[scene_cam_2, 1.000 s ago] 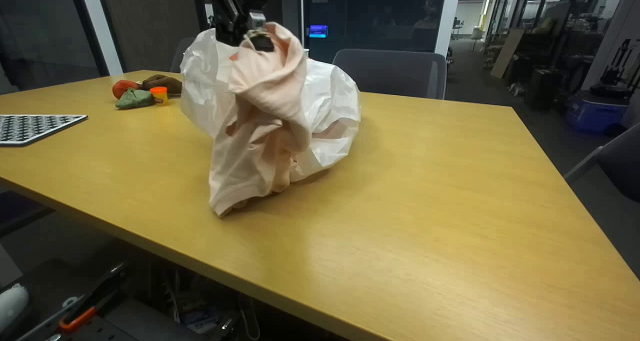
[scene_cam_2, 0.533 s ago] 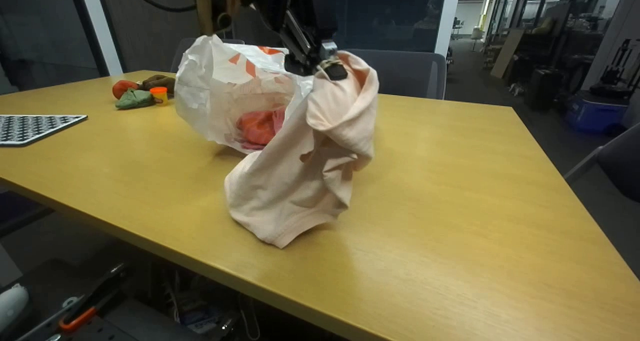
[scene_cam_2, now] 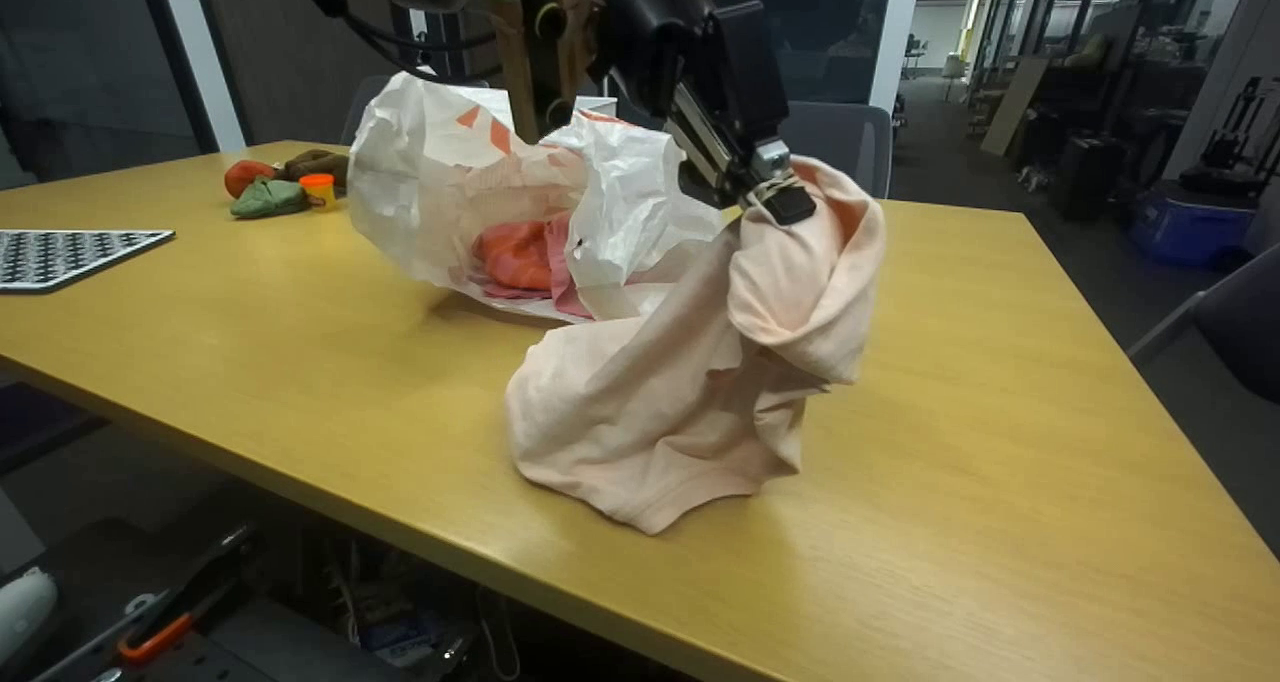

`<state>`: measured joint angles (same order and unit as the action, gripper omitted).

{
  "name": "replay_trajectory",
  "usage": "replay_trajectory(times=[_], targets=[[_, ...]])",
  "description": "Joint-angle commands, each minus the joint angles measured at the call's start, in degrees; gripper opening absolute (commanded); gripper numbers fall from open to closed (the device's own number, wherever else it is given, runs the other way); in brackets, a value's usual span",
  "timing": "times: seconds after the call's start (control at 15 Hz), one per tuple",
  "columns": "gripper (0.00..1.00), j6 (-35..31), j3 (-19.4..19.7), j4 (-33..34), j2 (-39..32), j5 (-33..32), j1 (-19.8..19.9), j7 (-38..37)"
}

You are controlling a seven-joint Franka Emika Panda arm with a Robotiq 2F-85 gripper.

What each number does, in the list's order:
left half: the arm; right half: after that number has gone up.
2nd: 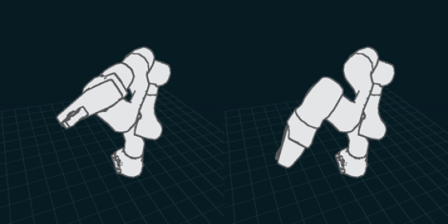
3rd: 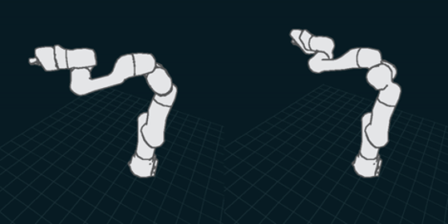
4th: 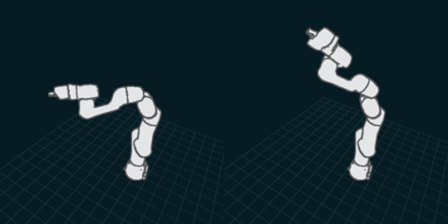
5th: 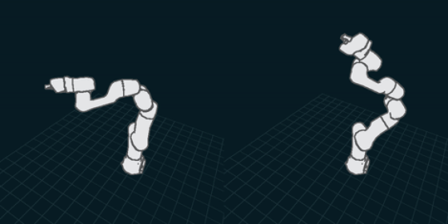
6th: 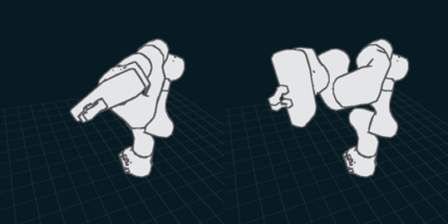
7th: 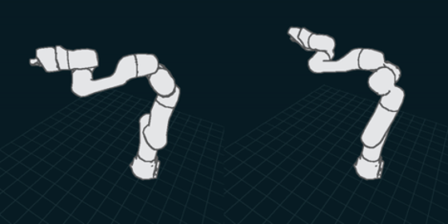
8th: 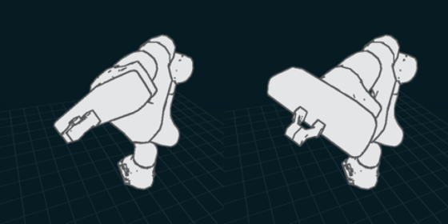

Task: Take the pink clothing out of the carrier bag

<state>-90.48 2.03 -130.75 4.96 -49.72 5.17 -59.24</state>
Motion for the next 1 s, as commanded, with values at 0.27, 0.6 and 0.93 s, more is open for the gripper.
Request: replay_trajectory(times=[0.27, 0.6, 0.93], targets=[[0.69, -6.57, -1.31, -1.49, 3.69, 3.70, -2.84, 0.17], [1.00, -11.72, -5.71, -4.10, 9.96, 11.46, -8.02, 3.76], [1.00, -19.20, -9.06, -6.03, 12.63, 19.74, -11.71, 9.77]])
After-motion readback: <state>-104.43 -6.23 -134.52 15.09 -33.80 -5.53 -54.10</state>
